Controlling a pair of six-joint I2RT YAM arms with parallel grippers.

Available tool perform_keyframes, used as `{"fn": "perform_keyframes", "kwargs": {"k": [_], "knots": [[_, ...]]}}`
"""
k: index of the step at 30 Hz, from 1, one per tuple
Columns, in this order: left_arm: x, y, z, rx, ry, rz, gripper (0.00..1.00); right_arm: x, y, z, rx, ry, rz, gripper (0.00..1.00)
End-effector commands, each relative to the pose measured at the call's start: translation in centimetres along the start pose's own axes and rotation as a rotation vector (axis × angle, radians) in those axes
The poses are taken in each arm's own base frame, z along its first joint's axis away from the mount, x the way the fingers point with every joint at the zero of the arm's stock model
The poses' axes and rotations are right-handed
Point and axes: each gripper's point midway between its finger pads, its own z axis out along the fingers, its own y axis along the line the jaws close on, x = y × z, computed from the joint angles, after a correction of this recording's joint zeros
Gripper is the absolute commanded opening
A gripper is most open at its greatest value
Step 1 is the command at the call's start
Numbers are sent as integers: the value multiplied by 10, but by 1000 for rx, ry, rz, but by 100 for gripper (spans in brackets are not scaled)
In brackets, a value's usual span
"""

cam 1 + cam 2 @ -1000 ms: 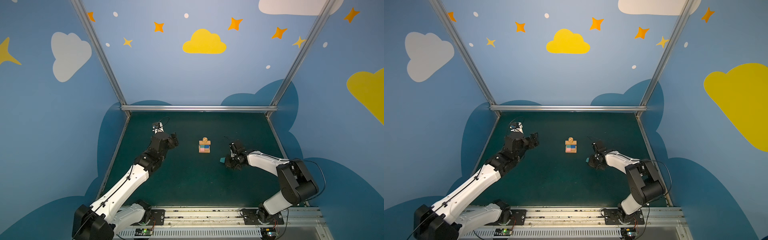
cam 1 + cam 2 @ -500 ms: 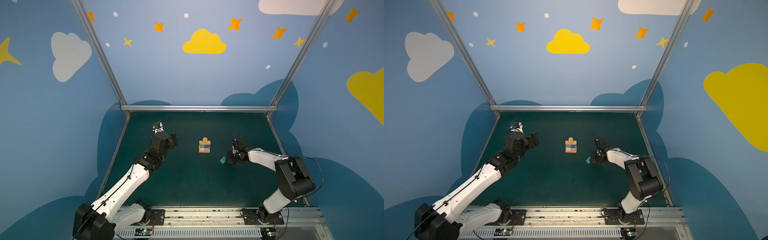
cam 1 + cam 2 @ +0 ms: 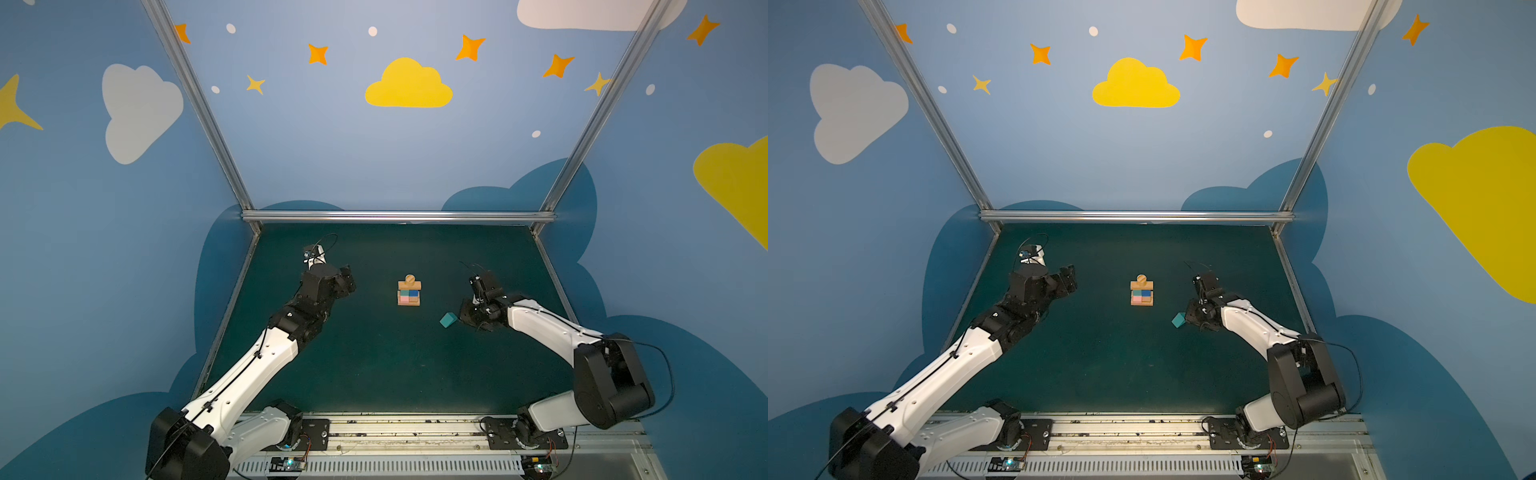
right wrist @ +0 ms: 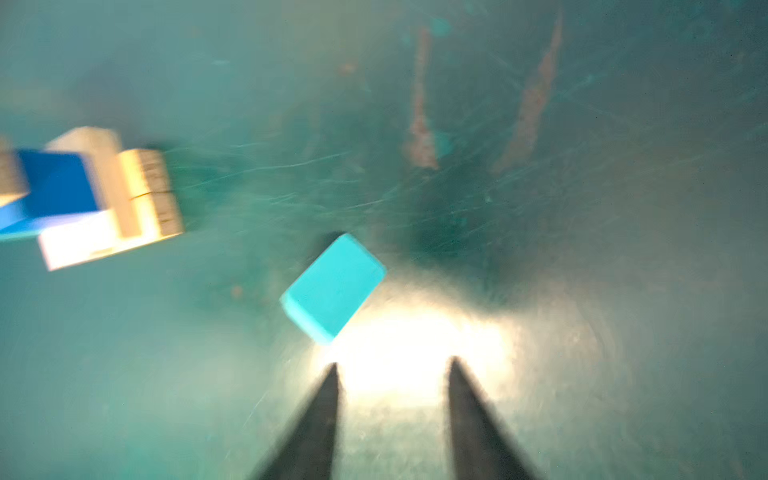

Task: Build the wood block tower
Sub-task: 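Position the right gripper above the loose teal block beside the tower, then lower the open right gripper around the teal block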

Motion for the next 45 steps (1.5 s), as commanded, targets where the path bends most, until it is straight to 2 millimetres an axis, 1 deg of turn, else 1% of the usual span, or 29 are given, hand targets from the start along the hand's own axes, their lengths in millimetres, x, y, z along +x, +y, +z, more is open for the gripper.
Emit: {"fn": "perform_keyframes", "kwargs": {"k": [1, 3, 7, 14, 16, 24, 32, 35, 40, 45], "knots": [[1, 5, -1, -8, 1, 4, 87, -4, 3, -17, 19, -35, 31, 58], [1, 5, -1, -7, 0, 2, 87, -3, 7, -19, 19, -40, 60, 60], [2, 6, 0, -3, 2, -1, 87, 0, 8, -16, 49, -58, 125, 59], [2, 10, 0, -12, 4, -2, 87, -7, 17, -12, 18, -99, 210, 59], [2, 11, 0, -11, 3, -4, 87, -10, 20, -10, 15, -104, 237, 58], [4, 15, 1, -24, 11, 0, 87, -9, 34, 5, -2, -50, 280, 58], [4, 20, 4, -38, 17, 5, 87, -9, 41, 12, 16, 0, 280, 64], [5, 21, 6, -43, 22, -1, 87, -4, 41, 17, 41, 44, 269, 68], [4, 28, 9, -54, 26, -30, 87, 5, 43, 30, 50, 106, 281, 70], [5, 32, 12, -58, 41, -44, 88, 7, 43, 35, 66, 128, 290, 72]]}}
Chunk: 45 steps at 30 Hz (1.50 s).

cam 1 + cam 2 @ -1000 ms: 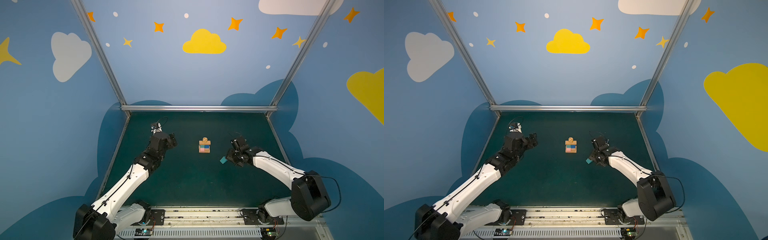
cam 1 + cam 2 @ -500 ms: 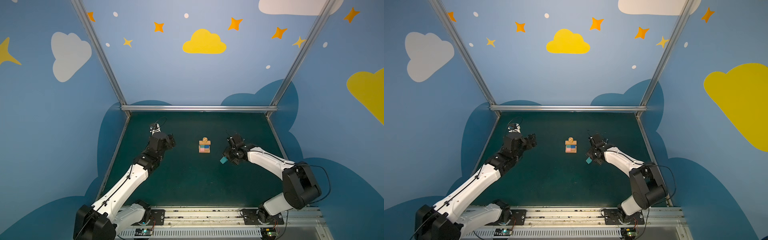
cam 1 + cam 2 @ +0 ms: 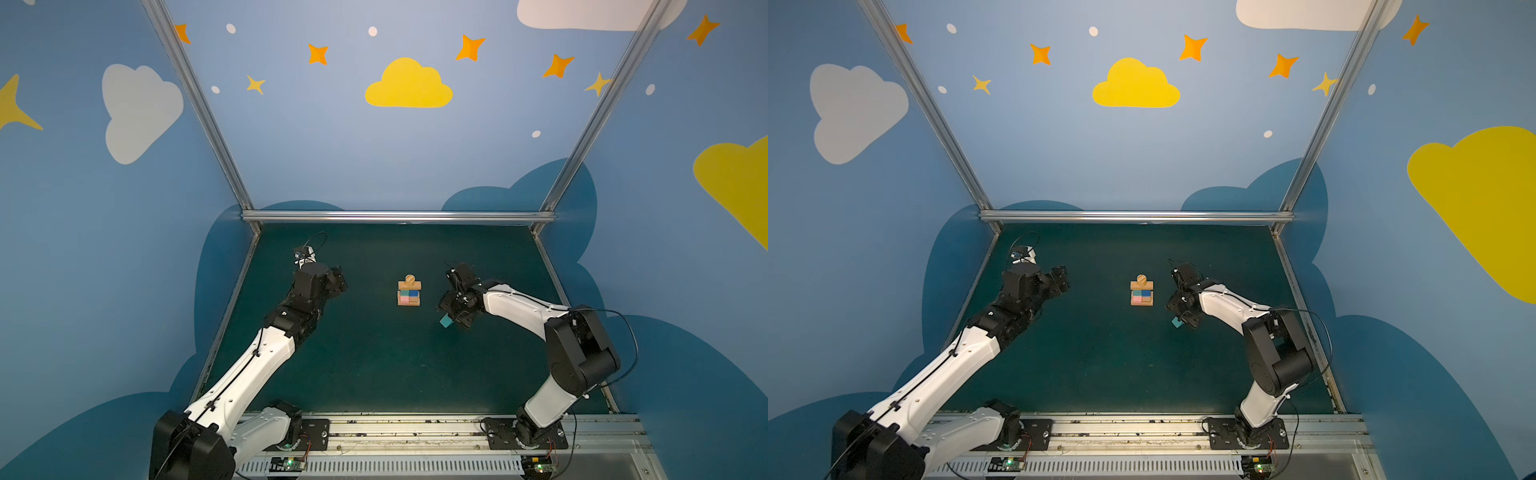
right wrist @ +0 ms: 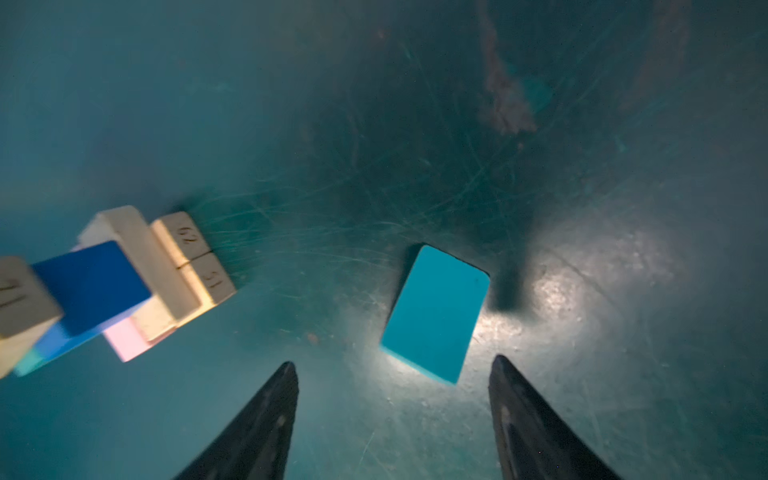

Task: Build the wood block tower
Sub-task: 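Lower the open right gripper around the teal block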

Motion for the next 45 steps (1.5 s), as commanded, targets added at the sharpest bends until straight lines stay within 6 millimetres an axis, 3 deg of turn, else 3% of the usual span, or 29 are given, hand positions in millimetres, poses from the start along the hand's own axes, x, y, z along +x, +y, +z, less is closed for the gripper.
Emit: {"fn": "perform_keyframes", "kwargs": {"k": [1, 9, 23, 45], "knots": [[6, 5, 4, -5, 27, -11, 88, 2, 2, -2, 19, 23, 11, 72], [10, 10, 10, -17, 54, -28, 88, 1, -3, 6, 51, 25, 23, 72], [14, 28, 18, -56, 92, -75, 88, -7, -10, 11, 89, 11, 26, 55], [20, 33, 26, -57, 144, -111, 88, -6, -16, 18, 104, 43, 5, 38]]}}
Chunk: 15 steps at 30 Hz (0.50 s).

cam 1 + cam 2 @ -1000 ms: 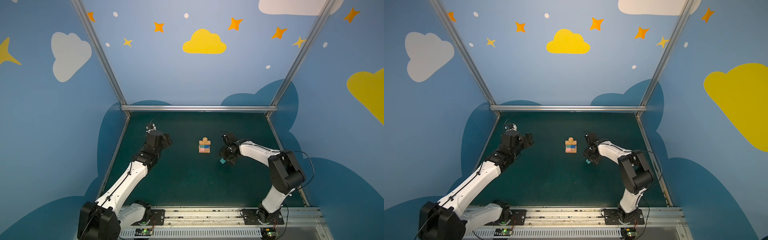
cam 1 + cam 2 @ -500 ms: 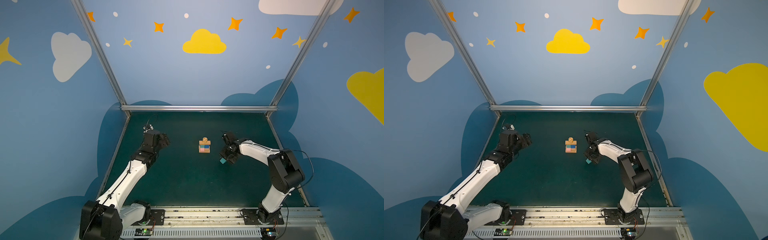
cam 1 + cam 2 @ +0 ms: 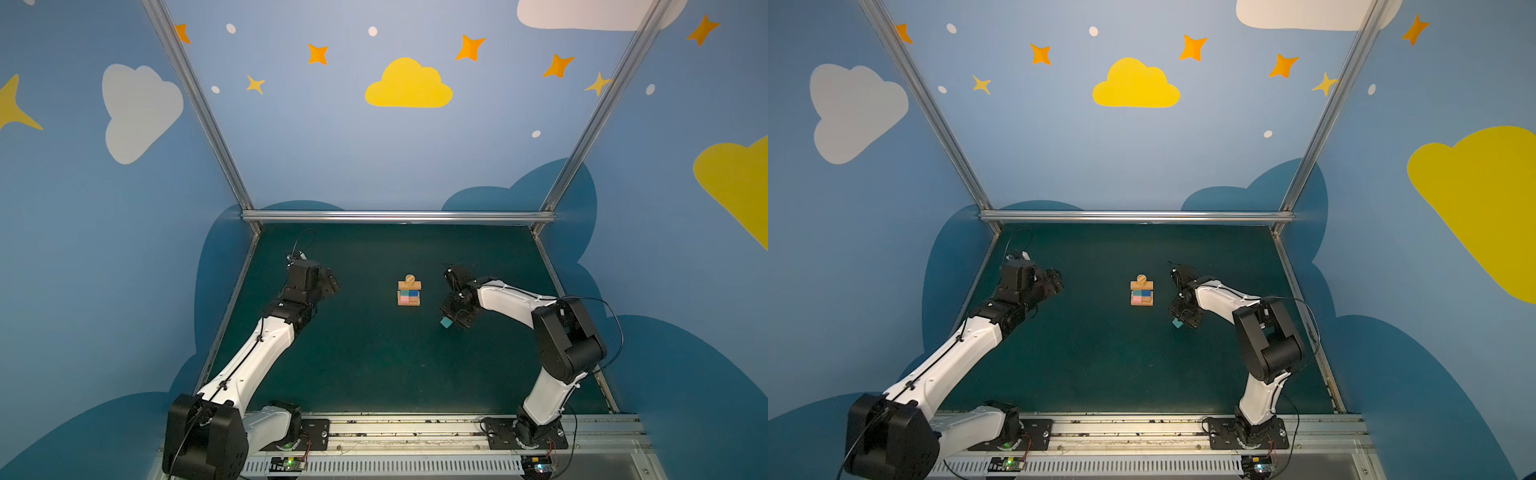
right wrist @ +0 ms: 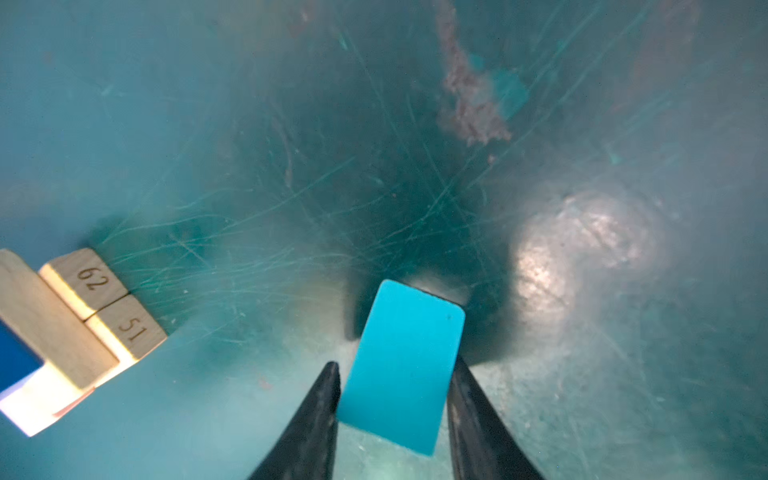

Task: Build the wood block tower
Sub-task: 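Lower the open right gripper around the teal block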

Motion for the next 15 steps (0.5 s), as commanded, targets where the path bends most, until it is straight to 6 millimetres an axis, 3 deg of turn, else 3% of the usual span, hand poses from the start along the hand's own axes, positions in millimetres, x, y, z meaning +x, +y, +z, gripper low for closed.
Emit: {"fn": "perform_keyframes", "kwargs": {"k": [1, 7, 15], "knots": [[-3, -2, -1, 5, 5, -8, 88, 0, -2, 0, 19, 15, -16, 37], [-3, -2, -2, 11, 7, -8, 88, 0, -4, -5, 26, 34, -96, 29], [-3, -4, -2, 22, 7, -17, 88, 10, -13, -20, 55, 96, -353, 28]]}}
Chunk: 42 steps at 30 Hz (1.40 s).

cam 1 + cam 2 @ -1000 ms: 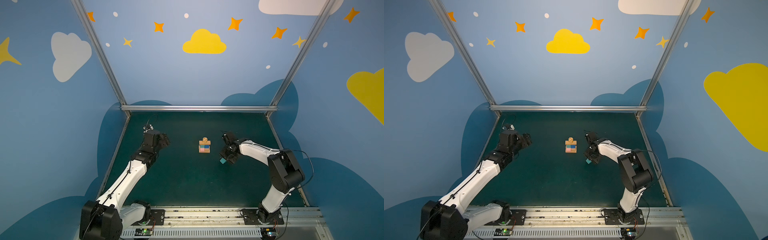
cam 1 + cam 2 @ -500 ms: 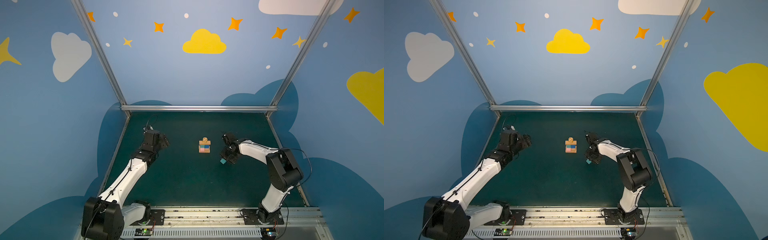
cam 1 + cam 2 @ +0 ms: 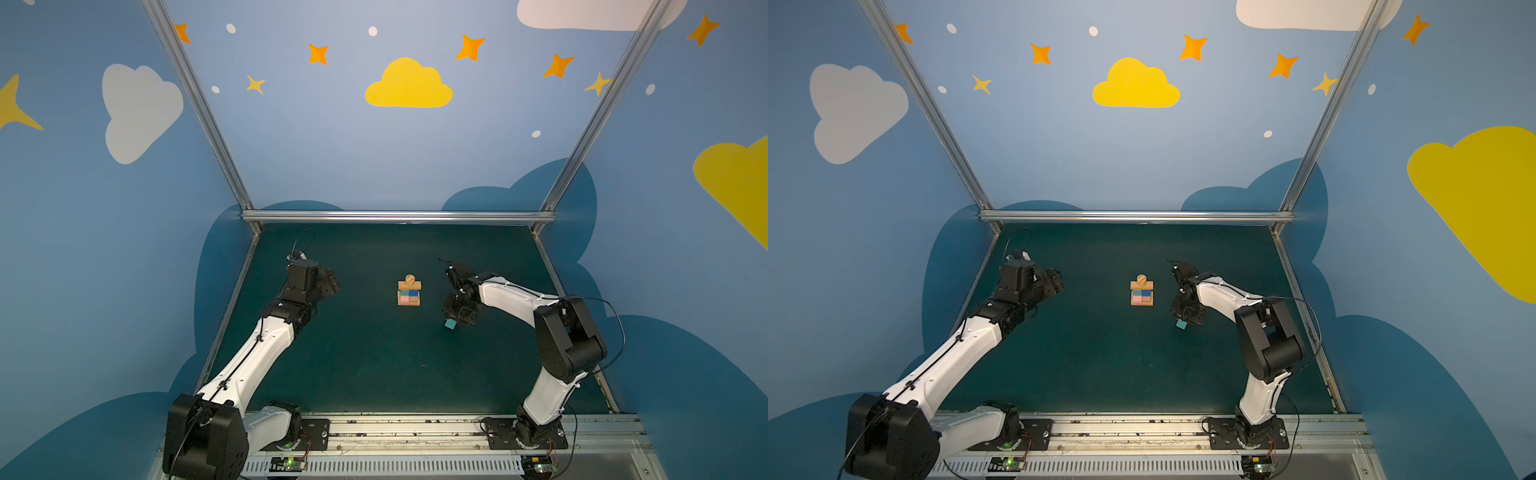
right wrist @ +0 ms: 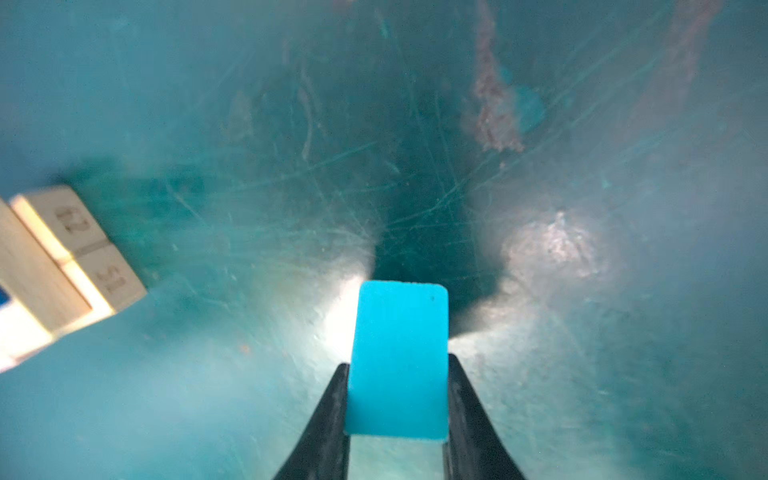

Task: Build the wood block tower
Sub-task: 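Lower the open right gripper around the teal block, then close the right gripper on the teal block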

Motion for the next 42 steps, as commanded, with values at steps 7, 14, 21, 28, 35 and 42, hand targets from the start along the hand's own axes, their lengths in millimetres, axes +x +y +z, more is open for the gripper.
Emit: {"fn": "perform_keyframes", "kwargs": {"k": [7, 14, 21, 28, 35, 42], "knots": [[-3, -6, -1, 23, 6, -21, 88, 22, -15, -19, 56, 74, -315, 27], [-5, -8, -4, 35, 0, -28, 88, 30, -22, -20, 54, 74, -378, 42], [-5, -10, -3, 45, 8, -35, 88, 32, -20, -16, 42, 78, -370, 47], [-4, -10, -3, 46, 10, -34, 88, 29, -17, -14, 32, 60, -356, 50], [-4, -10, -3, 46, 11, -32, 88, 28, -13, -9, 19, 61, -338, 52], [-4, -9, -4, 42, 10, -30, 88, 27, -12, -3, 17, 65, -331, 41]]}}
